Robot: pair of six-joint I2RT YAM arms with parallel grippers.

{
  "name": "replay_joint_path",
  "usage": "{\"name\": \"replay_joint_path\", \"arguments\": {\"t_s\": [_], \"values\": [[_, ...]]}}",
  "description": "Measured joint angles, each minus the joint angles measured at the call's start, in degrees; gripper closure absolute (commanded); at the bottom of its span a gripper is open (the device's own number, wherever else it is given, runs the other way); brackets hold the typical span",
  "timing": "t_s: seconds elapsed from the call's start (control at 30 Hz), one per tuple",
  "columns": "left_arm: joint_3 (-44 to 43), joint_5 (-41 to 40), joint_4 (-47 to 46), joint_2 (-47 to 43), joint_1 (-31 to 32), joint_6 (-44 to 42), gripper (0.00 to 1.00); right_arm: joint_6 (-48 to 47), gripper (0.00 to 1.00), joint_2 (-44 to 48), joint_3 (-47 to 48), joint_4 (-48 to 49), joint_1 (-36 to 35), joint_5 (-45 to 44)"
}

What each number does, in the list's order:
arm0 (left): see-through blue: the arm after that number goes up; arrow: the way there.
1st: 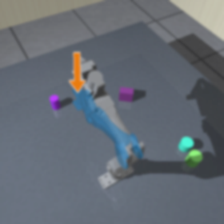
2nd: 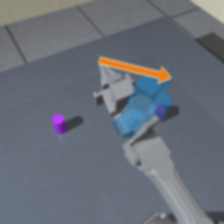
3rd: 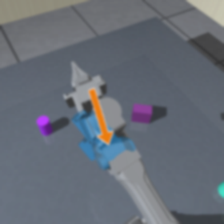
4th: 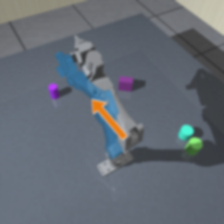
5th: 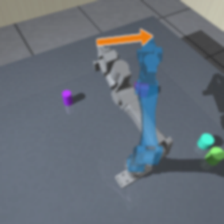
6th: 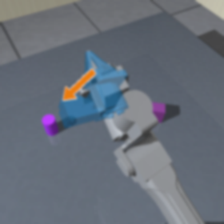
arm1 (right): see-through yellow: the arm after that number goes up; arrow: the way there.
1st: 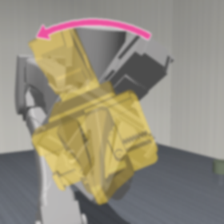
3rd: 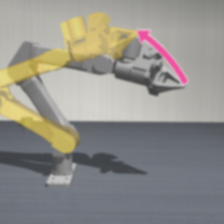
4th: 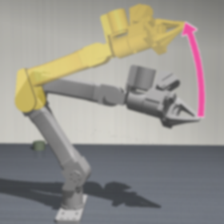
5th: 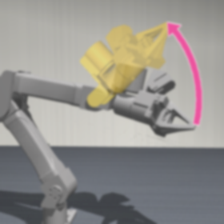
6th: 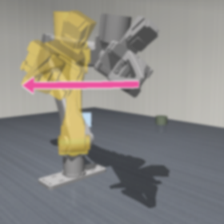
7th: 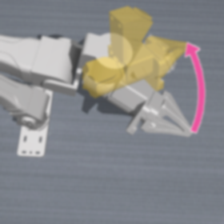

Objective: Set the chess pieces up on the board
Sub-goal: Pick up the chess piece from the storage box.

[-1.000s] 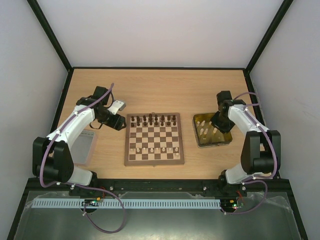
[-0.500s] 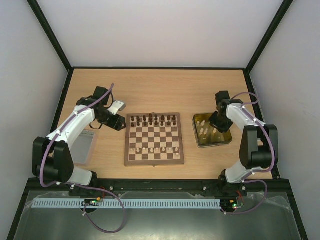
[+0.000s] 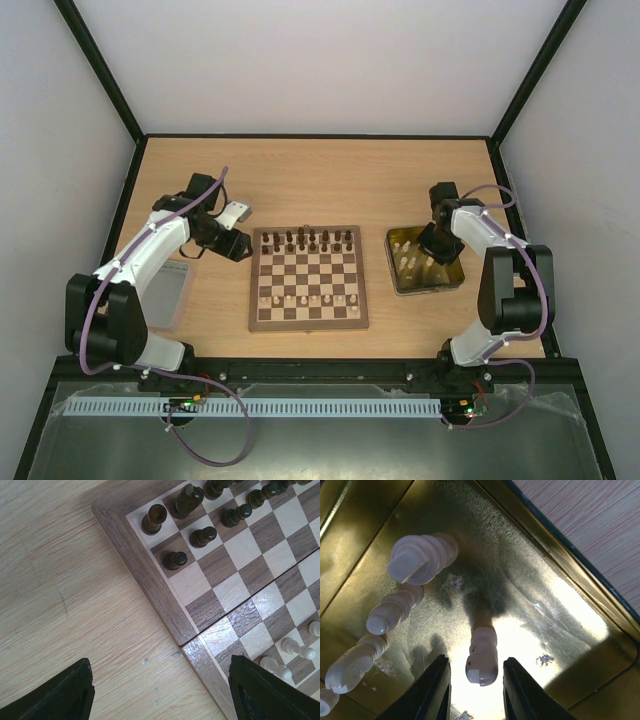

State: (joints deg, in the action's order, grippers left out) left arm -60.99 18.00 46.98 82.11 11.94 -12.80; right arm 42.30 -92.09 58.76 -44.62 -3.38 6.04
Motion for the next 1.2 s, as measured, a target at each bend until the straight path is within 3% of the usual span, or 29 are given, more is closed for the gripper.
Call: {"name": "replay_joint_path", "arguments": {"t_s": [0.57, 0.7, 1.2], "values": [[0.0, 0.0, 0.0, 0.0, 0.0, 0.0, 0.25, -0.5, 0.75, -0.7, -0.4, 1.1, 0.0, 0.0], [0.0, 0.0, 0.0, 0.0, 0.0, 0.0, 0.25, -0.7, 0.83, -0.7, -0.9, 1.5, 0.0, 0.0], [0.0, 0.0, -0.1, 0.0, 0.0, 0.0, 0.25, -1.0, 0.93, -0.8, -1.3, 1.6, 0.0, -0.2]]}}
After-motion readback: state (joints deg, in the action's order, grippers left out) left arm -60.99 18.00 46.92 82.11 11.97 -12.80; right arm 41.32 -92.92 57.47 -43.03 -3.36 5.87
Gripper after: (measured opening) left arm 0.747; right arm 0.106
